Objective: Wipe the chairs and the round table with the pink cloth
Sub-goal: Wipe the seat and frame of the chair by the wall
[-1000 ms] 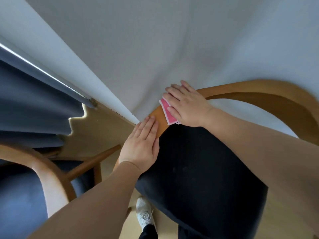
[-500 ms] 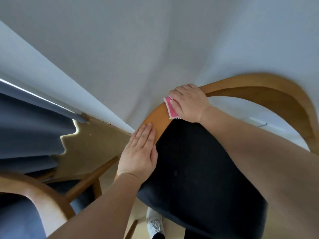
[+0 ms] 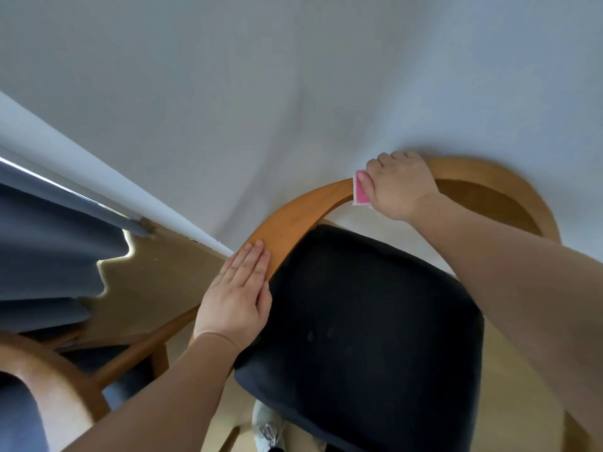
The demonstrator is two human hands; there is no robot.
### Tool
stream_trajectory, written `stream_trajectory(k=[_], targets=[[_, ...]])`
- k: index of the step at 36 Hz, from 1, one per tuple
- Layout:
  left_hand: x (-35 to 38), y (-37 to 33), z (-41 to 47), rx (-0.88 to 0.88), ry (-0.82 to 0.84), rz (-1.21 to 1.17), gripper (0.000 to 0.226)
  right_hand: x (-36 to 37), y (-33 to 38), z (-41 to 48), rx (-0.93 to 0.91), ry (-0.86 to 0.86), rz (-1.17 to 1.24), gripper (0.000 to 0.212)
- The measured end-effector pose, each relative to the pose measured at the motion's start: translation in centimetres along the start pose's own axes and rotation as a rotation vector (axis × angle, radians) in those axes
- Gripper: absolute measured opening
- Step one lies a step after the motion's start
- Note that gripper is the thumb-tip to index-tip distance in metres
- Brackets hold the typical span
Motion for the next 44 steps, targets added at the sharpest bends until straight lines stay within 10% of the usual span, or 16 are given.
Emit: stream_trajectory(k=[21, 27, 44], targets=[[-1.0, -2.0, 1.7, -0.046, -0.044, 0.010, 0.047, -0.6, -2.4, -1.2, 0.058, -0.027, -0.019, 0.057], [0.0, -8.7, 10.4, 0.277, 0.048, 0.115, 0.068, -0.4, -2.6, -1.5, 0.032, -0.032, -0.012, 0.054], [3.0, -9.3, 14.7, 0.246, 0.229, 0.155, 0.095, 0.2, -7.2, -3.9, 0.185, -0.043, 0.103, 0.051]])
Point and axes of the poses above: each hand's wrist, its own z-axis towards the middle knuckle, its own x-axis out of the palm, y = z × x, the point moved 4 cm from there along z, towards the middle knuckle
